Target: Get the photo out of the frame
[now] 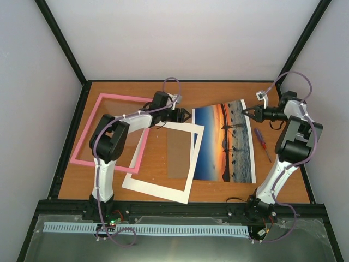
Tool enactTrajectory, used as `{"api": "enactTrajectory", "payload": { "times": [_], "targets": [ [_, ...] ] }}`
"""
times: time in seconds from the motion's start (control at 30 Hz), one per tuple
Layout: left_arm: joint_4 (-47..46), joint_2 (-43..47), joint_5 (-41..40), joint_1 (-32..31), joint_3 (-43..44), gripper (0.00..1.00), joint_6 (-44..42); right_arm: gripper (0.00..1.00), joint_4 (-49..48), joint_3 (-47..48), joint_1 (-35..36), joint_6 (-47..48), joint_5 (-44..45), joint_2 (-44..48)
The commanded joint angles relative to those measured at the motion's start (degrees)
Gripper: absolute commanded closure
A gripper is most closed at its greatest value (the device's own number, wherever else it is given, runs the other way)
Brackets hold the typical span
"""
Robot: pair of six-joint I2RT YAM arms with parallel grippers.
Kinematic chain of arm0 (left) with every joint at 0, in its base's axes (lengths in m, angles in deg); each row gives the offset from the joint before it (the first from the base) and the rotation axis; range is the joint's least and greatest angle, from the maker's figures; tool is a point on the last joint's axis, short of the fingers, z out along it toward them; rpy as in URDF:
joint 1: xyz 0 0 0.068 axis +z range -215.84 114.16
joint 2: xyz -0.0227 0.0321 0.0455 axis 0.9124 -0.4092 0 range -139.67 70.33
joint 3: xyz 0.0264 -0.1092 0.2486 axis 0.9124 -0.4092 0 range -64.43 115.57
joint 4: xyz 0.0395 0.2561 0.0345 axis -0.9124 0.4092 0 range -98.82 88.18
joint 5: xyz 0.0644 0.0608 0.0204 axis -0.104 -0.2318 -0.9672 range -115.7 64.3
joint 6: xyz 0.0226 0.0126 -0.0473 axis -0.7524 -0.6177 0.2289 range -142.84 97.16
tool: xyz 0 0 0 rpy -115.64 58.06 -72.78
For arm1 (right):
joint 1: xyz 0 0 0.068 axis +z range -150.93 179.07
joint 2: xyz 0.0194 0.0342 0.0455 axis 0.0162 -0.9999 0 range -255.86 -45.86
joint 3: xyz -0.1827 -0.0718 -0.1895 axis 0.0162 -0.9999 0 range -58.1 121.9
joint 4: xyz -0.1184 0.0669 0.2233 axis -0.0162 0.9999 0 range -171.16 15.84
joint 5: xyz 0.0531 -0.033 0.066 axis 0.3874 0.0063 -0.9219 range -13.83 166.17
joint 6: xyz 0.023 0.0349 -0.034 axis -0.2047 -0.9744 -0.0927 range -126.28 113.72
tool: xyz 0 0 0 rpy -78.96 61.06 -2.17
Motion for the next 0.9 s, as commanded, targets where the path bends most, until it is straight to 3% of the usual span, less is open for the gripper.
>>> {"api": "enactTrajectory", "payload": {
  "times": [0.0,0.57,0.87],
  "targets": [
    [-2.5,-4.1,5.0,1.4,4.8,0.28,-3.9,0.97,8.3,0.4,-0.9,11.1,-5.5,-0.5],
    [1.9,-19.9,16.7,3.5,22.8,0.28,-1.8,0.97,31.8,2.9,-3.1,32.5,-10.3,-1.5],
    [3.5,-26.1,20.0,2.8,30.4,0.25,1.5,0.97,32.8,0.9,-3.1,35.8,-10.5,-2.1]
  ]
}}
